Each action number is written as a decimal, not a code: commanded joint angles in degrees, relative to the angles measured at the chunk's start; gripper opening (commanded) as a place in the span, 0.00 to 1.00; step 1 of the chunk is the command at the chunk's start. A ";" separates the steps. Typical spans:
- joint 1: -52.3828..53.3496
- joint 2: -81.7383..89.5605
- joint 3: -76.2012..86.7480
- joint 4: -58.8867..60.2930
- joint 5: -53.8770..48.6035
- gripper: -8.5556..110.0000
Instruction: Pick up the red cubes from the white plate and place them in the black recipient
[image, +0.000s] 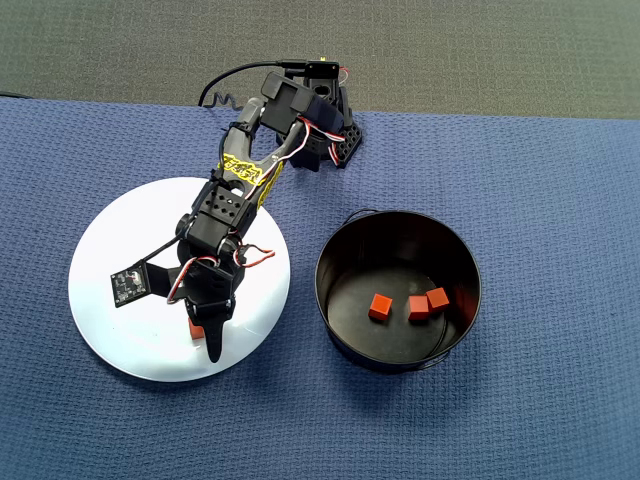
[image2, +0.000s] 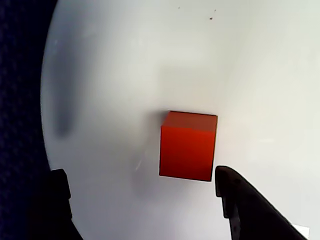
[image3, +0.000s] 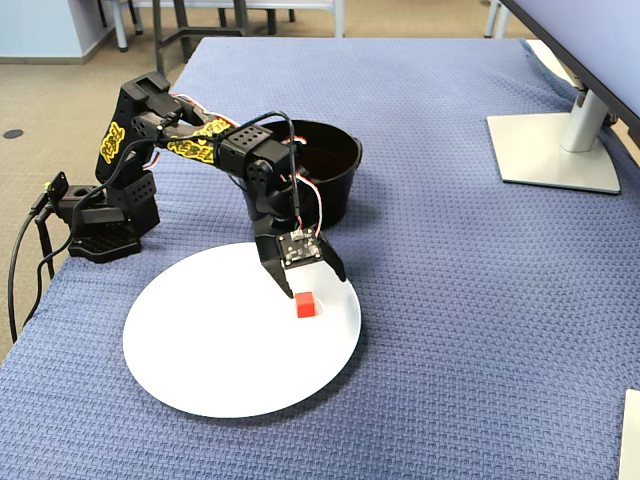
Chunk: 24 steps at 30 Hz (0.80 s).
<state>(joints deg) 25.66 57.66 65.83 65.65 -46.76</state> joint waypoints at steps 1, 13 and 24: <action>0.35 0.35 -0.62 -1.58 -1.49 0.33; 2.29 -0.79 0.44 -3.69 -2.29 0.29; 2.81 -2.46 -0.70 -4.39 -2.11 0.22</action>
<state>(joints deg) 27.42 54.32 66.62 62.31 -48.43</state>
